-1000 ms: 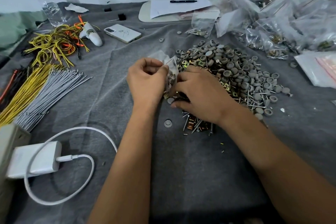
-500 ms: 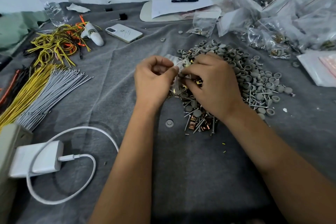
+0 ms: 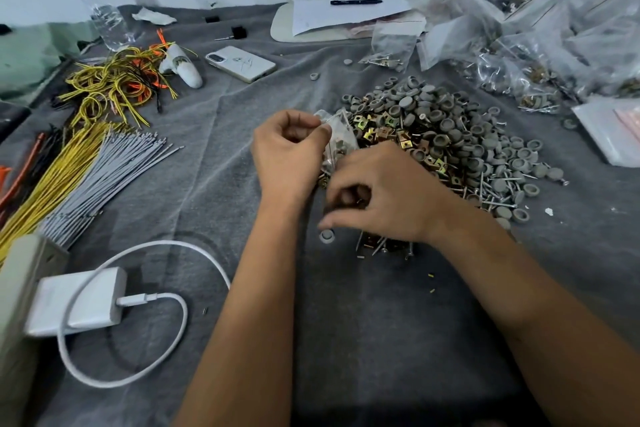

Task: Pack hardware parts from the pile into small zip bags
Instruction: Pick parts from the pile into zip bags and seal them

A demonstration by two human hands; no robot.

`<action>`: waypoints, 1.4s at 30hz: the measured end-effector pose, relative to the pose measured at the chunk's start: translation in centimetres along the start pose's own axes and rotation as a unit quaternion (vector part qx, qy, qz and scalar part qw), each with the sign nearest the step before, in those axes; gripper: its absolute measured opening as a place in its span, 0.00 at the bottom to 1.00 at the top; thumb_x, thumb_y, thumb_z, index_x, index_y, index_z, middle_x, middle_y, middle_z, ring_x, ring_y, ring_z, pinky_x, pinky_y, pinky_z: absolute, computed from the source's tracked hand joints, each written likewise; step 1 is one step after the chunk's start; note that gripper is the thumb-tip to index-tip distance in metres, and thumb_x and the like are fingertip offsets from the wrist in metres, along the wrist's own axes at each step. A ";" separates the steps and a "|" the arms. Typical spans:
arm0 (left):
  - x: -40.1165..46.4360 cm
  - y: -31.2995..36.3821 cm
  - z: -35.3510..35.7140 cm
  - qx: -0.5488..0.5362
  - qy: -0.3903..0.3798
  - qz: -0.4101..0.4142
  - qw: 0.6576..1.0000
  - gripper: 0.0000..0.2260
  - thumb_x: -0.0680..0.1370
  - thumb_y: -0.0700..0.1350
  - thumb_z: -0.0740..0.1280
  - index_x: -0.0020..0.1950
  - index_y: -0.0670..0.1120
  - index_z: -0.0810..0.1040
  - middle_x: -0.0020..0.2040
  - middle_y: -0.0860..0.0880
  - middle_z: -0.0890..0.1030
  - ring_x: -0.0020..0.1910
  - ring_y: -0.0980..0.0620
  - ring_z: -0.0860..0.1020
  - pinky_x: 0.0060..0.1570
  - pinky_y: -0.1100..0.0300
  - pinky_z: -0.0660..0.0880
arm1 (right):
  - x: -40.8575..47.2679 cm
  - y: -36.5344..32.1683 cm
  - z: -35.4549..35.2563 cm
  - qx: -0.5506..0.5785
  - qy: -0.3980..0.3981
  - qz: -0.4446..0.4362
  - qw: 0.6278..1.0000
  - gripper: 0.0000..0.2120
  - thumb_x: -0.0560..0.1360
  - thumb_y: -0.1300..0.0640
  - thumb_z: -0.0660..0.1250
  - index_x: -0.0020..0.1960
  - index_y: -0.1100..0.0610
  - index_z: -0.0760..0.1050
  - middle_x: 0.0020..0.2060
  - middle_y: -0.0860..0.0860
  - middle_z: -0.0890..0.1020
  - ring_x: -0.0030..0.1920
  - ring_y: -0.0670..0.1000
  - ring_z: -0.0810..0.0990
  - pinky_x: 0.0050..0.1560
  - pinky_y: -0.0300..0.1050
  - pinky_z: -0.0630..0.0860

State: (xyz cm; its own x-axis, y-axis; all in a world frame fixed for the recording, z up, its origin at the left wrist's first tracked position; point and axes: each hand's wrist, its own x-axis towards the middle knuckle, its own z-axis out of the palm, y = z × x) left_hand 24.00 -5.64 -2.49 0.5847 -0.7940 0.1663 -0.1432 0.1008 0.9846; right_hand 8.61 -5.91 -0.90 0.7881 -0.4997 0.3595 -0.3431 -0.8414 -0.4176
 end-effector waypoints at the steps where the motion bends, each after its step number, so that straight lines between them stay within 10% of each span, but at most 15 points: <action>1: 0.1 -0.1 0.0 0.001 0.003 0.000 1.000 0.09 0.72 0.36 0.77 0.39 0.48 0.81 0.33 0.49 0.81 0.33 0.52 0.78 0.40 0.53 0.78 | 0.1 -0.3 0.3 -0.029 -0.045 0.008 0.999 0.14 0.68 0.39 0.78 0.42 0.49 0.84 0.34 0.43 0.80 0.37 0.45 0.77 0.41 0.48 0.76; 9: 0.2 -0.3 -0.1 0.006 0.006 -0.003 1.000 0.09 0.72 0.37 0.77 0.39 0.49 0.81 0.32 0.50 0.81 0.33 0.51 0.79 0.42 0.50 0.81 | 0.2 -0.2 1.0 -0.049 -0.103 0.014 0.993 0.09 0.74 0.44 0.75 0.45 0.49 0.82 0.37 0.41 0.77 0.41 0.44 0.76 0.46 0.48 0.75; 18: 0.0 0.0 0.0 -0.010 -0.018 -0.004 1.000 0.07 0.73 0.34 0.76 0.42 0.45 0.82 0.34 0.46 0.81 0.35 0.49 0.78 0.41 0.52 0.77 | 0.0 1.0 -0.1 0.000 0.208 0.047 0.977 0.09 0.77 0.54 0.75 0.50 0.60 0.81 0.45 0.48 0.79 0.43 0.45 0.77 0.48 0.37 0.74; 27: -0.5 0.5 0.1 -0.037 -0.078 -0.011 0.996 0.06 0.74 0.32 0.75 0.44 0.41 0.81 0.30 0.48 0.78 0.30 0.51 0.75 0.37 0.57 0.74 | -0.3 2.2 -0.1 -0.071 0.208 0.079 0.972 0.10 0.75 0.58 0.76 0.55 0.58 0.84 0.47 0.49 0.83 0.47 0.49 0.81 0.51 0.43 0.78; 31: -0.3 0.5 0.0 -0.044 -0.051 -0.020 0.998 0.09 0.74 0.33 0.76 0.41 0.45 0.81 0.32 0.48 0.79 0.33 0.48 0.76 0.41 0.52 0.76 | -0.3 2.4 -0.7 -0.044 0.256 0.084 0.962 0.06 0.75 0.57 0.77 0.49 0.59 0.84 0.43 0.48 0.84 0.41 0.41 0.78 0.48 0.29 0.71; 38: 0.0 0.2 0.0 -0.036 -0.014 -0.018 0.999 0.08 0.74 0.34 0.76 0.41 0.46 0.81 0.33 0.48 0.79 0.33 0.51 0.76 0.39 0.56 0.75 | -0.7 3.1 -1.7 -0.065 -0.013 0.098 0.993 0.17 0.68 0.33 0.73 0.43 0.47 0.85 0.40 0.41 0.79 0.48 0.48 0.75 0.50 0.54 0.76; 42: 0.1 0.1 0.0 -0.033 -0.013 -0.014 0.999 0.08 0.74 0.34 0.76 0.42 0.46 0.81 0.33 0.48 0.79 0.33 0.52 0.76 0.39 0.55 0.76 | -0.4 3.3 -1.4 -0.086 -0.058 0.090 0.991 0.12 0.68 0.37 0.76 0.43 0.44 0.83 0.40 0.38 0.74 0.50 0.46 0.72 0.53 0.54 0.74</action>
State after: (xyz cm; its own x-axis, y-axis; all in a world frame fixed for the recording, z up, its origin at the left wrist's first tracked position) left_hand 24.06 -5.66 -2.37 0.5660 -0.8128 0.1381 -0.0742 0.1166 0.9904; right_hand 6.39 -8.79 -1.25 0.7561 -0.6263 0.1898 -0.5573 -0.7682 -0.3149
